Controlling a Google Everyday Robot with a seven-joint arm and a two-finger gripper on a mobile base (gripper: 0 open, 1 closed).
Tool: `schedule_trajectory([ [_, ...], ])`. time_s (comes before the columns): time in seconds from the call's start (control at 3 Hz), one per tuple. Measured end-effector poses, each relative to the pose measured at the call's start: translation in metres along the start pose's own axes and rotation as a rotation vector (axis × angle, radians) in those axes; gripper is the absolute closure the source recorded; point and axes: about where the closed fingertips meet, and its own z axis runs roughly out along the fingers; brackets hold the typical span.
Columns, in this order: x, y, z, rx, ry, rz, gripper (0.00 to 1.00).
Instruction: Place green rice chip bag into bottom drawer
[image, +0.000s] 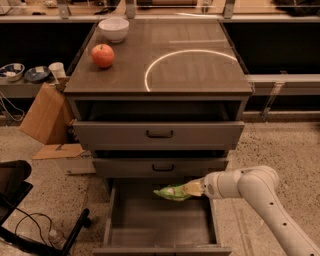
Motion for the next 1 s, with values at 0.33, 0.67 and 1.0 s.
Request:
schedule_trajectory([
  [0.33,0.0181,-0.0002,0.026,-0.014,0.032,0.046,1.0],
  [0.67,0.0185,-0.0001,0.0266,-0.014,0.033,0.047,0.82],
  [1.0,0.0185,-0.0001,0.0267,-0.014,0.033,0.047,0.51],
])
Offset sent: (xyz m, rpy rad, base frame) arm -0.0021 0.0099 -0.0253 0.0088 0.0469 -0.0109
